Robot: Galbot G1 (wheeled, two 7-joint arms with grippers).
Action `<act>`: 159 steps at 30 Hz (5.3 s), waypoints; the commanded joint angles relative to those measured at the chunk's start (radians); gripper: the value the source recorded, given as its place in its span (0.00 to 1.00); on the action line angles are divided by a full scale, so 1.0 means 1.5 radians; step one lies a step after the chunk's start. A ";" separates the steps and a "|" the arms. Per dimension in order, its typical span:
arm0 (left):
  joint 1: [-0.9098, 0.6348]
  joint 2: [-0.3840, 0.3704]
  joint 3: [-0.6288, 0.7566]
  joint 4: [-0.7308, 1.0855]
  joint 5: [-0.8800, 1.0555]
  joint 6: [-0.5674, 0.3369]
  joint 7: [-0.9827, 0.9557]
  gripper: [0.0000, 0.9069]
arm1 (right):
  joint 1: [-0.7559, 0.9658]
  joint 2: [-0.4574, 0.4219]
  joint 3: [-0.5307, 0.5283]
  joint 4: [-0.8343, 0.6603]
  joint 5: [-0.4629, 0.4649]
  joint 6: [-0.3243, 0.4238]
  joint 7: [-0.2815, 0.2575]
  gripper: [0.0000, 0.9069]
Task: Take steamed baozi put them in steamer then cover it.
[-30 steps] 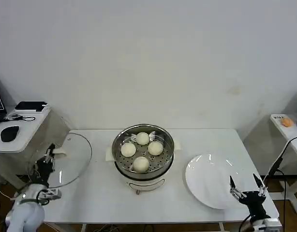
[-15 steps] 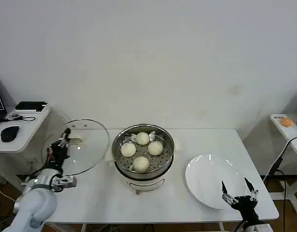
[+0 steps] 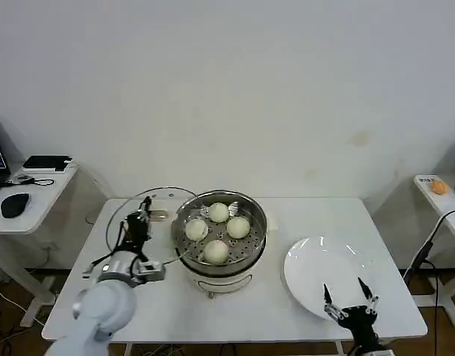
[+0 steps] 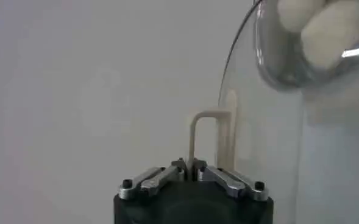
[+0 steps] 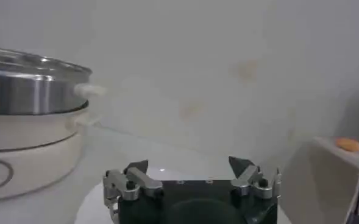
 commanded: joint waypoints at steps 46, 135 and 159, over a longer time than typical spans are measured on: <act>-0.121 -0.257 0.169 0.175 0.269 0.021 0.052 0.00 | 0.010 0.028 -0.051 -0.048 -0.045 0.007 0.010 1.00; 0.429 -0.141 -0.210 0.036 -0.924 -0.317 -0.284 1.00 | -0.042 -0.025 -0.109 -0.008 0.006 0.007 0.002 1.00; 0.455 -0.159 -0.202 0.038 -0.839 -0.330 -0.252 1.00 | -0.057 -0.038 -0.124 0.035 0.044 -0.053 0.034 1.00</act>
